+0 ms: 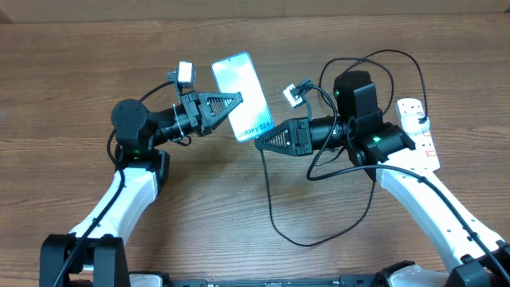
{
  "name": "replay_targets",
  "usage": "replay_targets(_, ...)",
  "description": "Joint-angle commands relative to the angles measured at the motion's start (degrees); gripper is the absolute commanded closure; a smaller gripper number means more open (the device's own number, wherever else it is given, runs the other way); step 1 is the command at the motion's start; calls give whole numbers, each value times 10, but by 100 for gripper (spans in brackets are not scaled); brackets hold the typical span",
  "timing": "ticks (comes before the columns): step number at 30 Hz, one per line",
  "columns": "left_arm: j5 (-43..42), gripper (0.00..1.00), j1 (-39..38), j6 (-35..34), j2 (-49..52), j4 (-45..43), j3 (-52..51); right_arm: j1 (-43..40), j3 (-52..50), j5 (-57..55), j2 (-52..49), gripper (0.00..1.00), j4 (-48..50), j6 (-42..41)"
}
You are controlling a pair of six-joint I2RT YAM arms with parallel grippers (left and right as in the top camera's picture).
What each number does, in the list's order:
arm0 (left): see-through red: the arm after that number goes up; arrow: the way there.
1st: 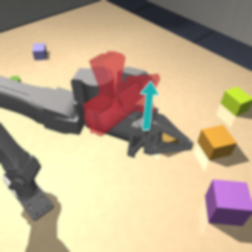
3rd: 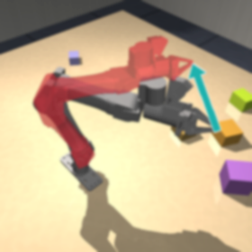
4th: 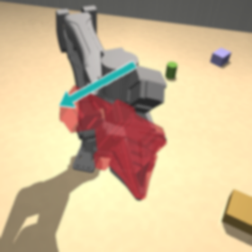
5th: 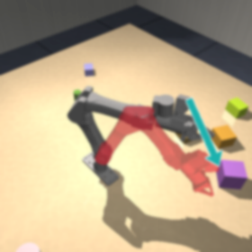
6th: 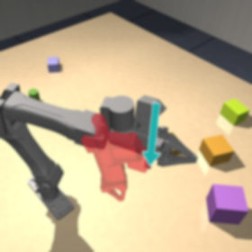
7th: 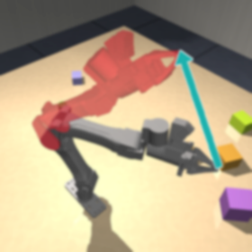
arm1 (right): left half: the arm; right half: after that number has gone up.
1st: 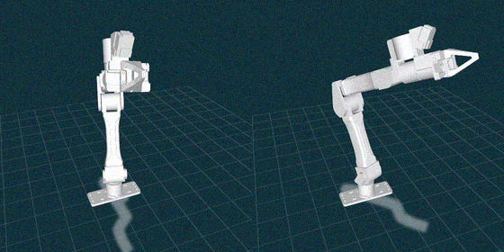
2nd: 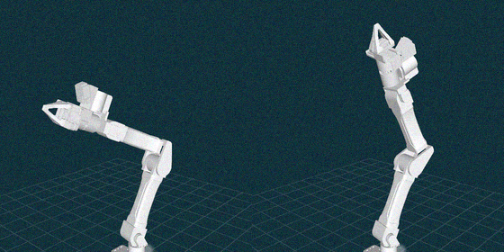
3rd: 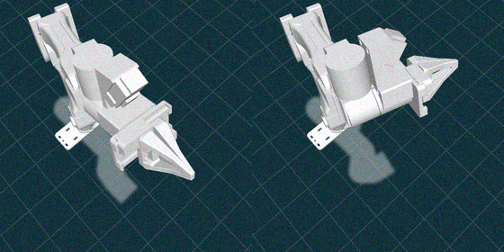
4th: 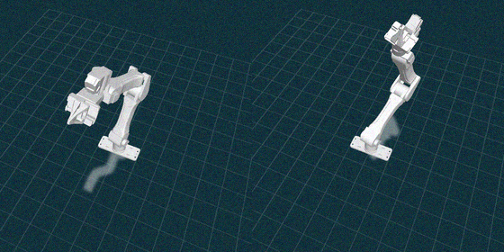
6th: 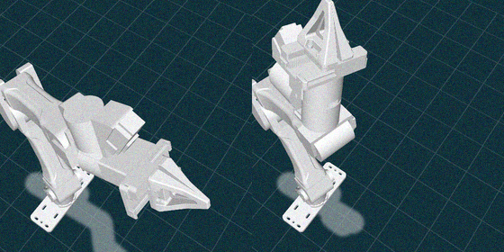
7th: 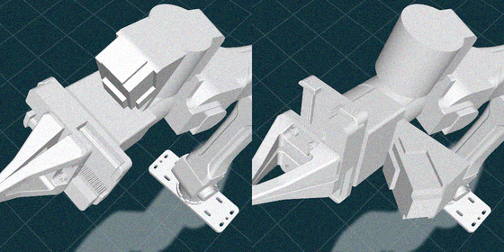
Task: Plug charger to phone and switch on socket
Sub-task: 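Align the USB-C plug with the phone port held by the left gripper, then push the USB-C plug into the phone's bottom port with the right gripper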
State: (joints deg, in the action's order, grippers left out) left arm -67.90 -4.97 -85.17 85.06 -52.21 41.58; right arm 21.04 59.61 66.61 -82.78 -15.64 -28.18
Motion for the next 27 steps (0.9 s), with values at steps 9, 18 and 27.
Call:
replay_targets(9, 4, 96, -10, 136, -3, 35, 5, -2, 5, -24, 5, 55, -113, 100)
replay_targets(18, 51, 96, -10, 276, -3, 258, 5, -28, 12, -203, 24, 37, -191, 157)
replay_targets(27, 110, 96, -13, 302, -3, 300, 5, 4, 47, -404, 57, 33, -355, 171)
